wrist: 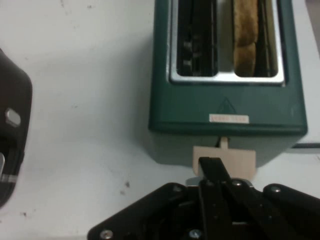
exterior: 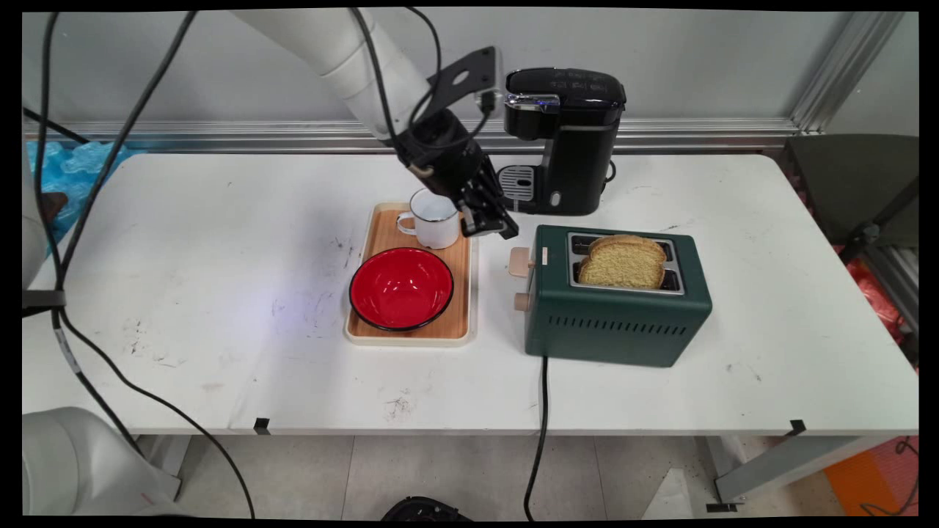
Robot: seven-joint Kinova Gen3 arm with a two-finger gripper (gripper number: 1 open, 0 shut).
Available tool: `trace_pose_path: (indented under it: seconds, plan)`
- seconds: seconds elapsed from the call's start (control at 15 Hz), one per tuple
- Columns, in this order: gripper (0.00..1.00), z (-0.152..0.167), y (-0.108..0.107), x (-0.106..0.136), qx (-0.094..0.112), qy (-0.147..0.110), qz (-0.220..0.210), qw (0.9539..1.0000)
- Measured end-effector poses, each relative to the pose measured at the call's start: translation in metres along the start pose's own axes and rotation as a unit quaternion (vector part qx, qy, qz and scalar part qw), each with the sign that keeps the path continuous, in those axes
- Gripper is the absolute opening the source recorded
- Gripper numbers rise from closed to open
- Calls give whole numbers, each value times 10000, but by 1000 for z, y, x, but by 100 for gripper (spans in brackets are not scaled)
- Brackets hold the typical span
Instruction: Press the toaster switch
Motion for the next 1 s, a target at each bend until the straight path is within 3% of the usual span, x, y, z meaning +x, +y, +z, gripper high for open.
trace_pose_path:
  seconds: [1.0]
  plan:
    - [0, 41, 11, 4, -134, -176, -197, 9996]
